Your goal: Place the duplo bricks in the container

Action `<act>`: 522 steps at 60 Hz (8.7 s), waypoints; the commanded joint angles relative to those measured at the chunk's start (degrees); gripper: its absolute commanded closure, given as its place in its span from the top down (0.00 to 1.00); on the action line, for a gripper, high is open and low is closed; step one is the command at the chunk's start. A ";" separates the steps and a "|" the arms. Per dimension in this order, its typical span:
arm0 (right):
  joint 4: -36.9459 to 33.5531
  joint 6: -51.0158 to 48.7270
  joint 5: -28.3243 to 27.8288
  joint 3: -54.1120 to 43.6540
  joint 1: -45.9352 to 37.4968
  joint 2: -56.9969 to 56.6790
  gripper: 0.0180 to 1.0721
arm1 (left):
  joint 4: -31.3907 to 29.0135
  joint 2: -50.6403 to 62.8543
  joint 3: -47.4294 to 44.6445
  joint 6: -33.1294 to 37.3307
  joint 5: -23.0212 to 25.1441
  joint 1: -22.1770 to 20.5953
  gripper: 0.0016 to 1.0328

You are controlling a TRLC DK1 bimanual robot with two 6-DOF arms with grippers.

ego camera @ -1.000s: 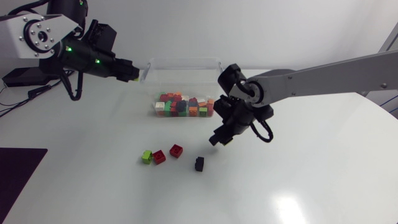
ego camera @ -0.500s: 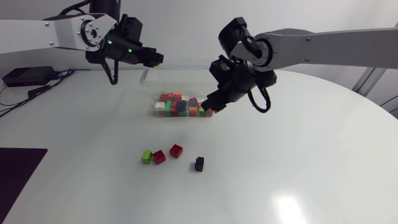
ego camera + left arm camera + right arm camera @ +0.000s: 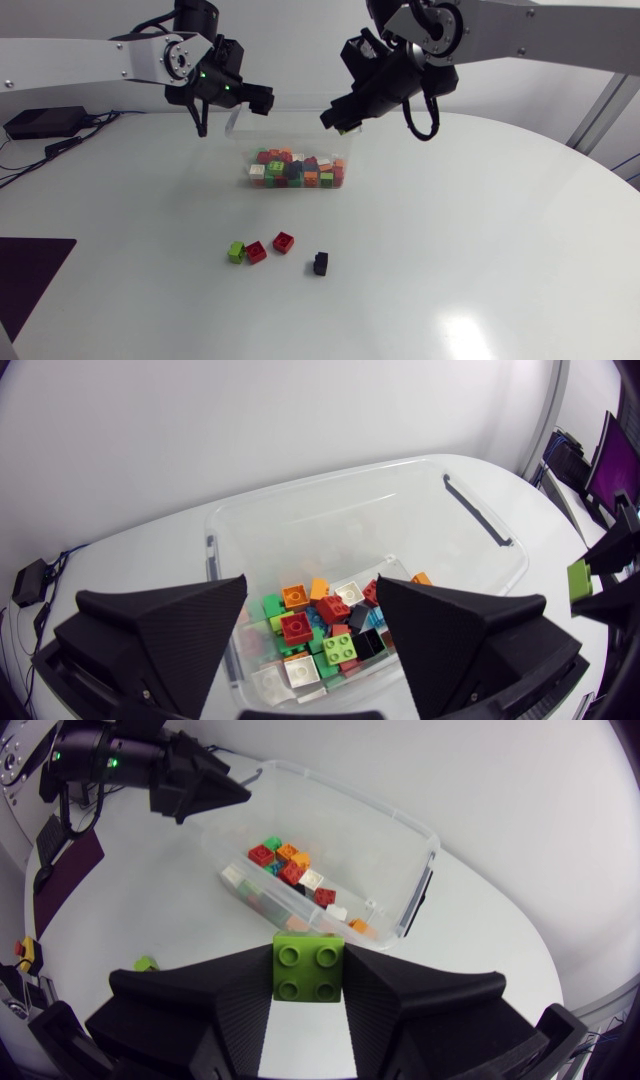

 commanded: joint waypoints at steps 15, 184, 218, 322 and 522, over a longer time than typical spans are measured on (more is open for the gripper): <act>6.45 0.67 0.13 3.54 -0.72 2.62 0.32 | -6.28 -18.45 -14.97 6.12 -0.37 1.74 0.95; 16.29 -22.35 -11.65 -41.46 8.42 -6.87 0.95 | -27.90 -6.58 -29.91 73.01 8.07 0.15 0.12; 15.59 -27.54 -14.55 -33.29 8.68 4.55 0.87 | -29.05 -21.08 -28.24 62.46 18.79 3.32 0.12; 10.23 -16.99 -19.74 -23.09 -1.60 -12.15 0.30 | 9.19 2.47 0.32 12.01 2.18 -0.72 0.46; 24.90 -15.32 -13.76 -33.29 10.62 1.65 0.95 | -18.41 -16.78 -35.89 32.40 5.35 -2.48 0.14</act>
